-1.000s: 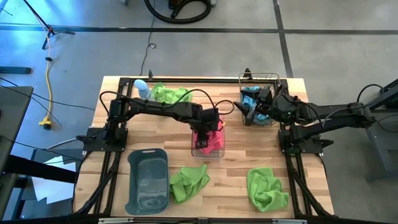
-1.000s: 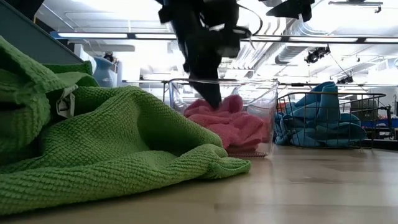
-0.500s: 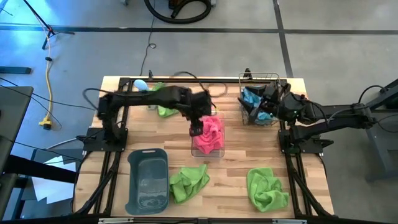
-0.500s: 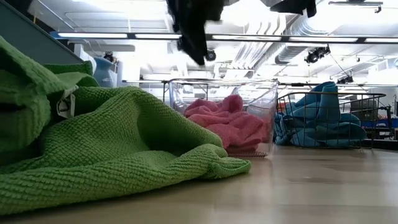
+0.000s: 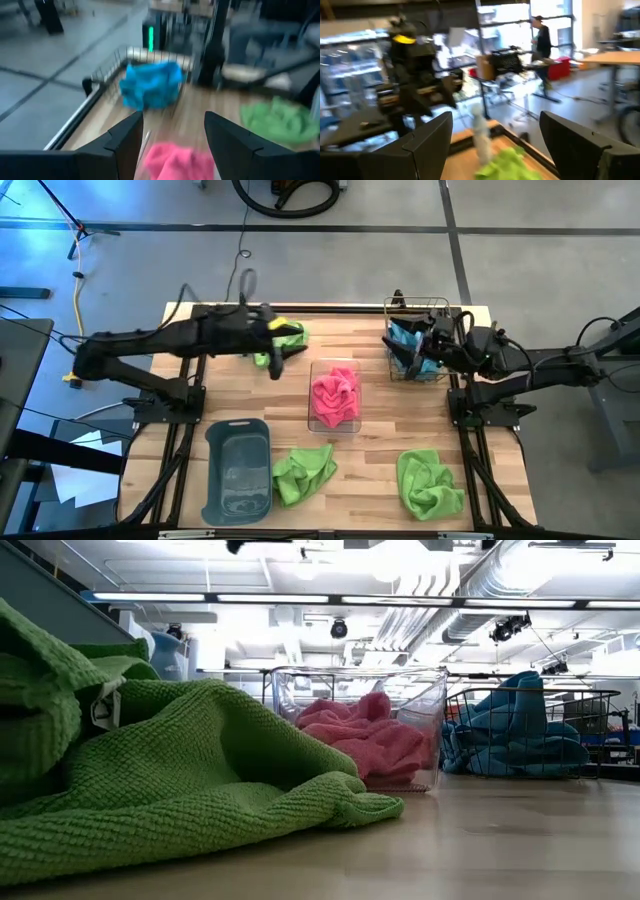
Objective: Sort microfiber towel by color & place in baskets
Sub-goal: Put the top green microfiber cloth into the blue bin
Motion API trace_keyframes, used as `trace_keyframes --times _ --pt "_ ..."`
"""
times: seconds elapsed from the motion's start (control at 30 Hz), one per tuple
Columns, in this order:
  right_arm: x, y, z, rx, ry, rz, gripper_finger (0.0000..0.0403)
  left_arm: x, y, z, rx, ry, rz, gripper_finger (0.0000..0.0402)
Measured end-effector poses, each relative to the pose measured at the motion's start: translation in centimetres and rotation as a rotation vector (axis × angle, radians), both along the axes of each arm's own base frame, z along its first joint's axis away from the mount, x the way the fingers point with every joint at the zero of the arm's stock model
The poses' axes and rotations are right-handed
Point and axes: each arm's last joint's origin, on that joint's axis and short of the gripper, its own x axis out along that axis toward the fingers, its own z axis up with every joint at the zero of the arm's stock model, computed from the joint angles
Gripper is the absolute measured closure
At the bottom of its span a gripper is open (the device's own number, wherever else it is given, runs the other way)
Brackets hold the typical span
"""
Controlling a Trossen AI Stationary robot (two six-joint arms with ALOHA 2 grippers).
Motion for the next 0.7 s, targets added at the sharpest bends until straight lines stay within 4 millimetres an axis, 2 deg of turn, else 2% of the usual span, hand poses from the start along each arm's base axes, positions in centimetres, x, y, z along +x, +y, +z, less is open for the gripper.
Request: trace_keyframes --times 0.13,0.27,0.47,0.7 --pt "0.7 0.2 0.3 -0.01 -0.049 0.059 0.0107 -2.4 -0.3 -0.9 -0.05 -0.166 0.018 0.0202" --pt "1.4 0.3 0.1 -0.014 -0.049 0.083 0.0107 -3.7 -0.4 -2.0 -0.111 -0.3 0.029 0.0202" --pt "2.4 0.4 -0.6 -0.019 -0.016 0.12 0.0107 -3.9 -0.5 -3.4 -0.186 -0.37 0.021 0.0202" --pt "2.5 0.4 -0.6 -0.02 -0.014 0.119 0.0107 -3.9 -0.5 -3.4 -0.213 -0.385 0.025 0.0202"
